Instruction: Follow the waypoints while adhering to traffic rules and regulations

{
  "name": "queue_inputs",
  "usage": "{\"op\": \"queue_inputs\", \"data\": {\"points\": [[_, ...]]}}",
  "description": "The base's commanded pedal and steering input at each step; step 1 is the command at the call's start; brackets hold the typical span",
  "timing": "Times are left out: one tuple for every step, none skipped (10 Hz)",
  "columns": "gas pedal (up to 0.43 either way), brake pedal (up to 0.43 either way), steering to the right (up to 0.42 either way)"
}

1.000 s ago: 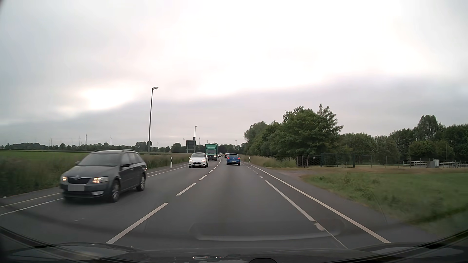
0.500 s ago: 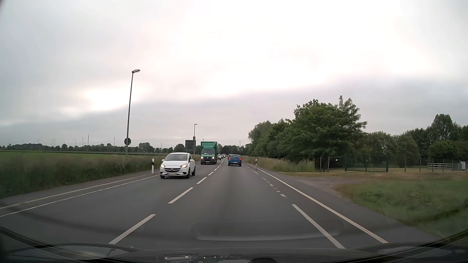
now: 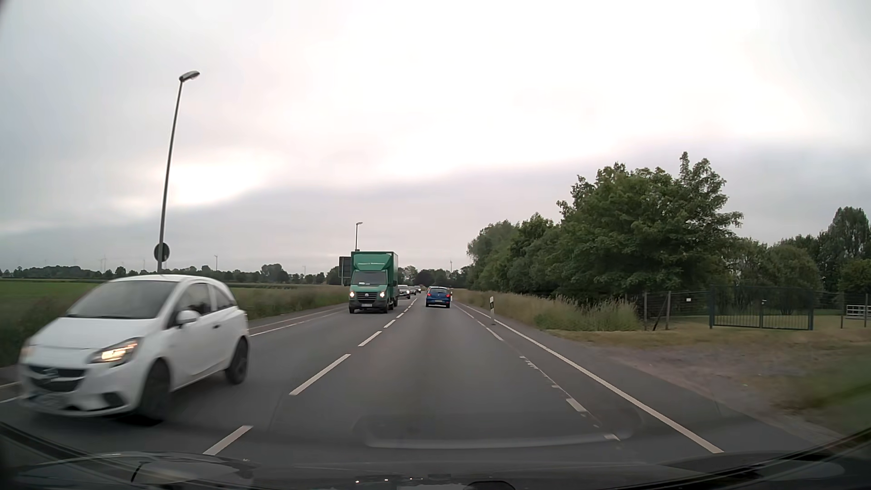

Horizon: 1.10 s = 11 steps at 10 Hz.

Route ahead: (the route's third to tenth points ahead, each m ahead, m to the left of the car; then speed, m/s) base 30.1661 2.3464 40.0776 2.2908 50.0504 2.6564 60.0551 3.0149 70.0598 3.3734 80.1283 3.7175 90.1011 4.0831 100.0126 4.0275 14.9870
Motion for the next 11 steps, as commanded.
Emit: {"op": "queue_inputs", "data": {"points": [[0.197,0.000,-0.005],[0.197,0.000,-0.005],[0.197,0.000,-0.005],[0.197,0.000,-0.005],[0.197,0.000,-0.005],[0.197,0.000,-0.005],[0.197,0.000,-0.005],[0.197,0.000,-0.005],[0.209,0.000,-0.005],[0.220,0.000,-0.005],[0.228,0.000,-0.005]]}}
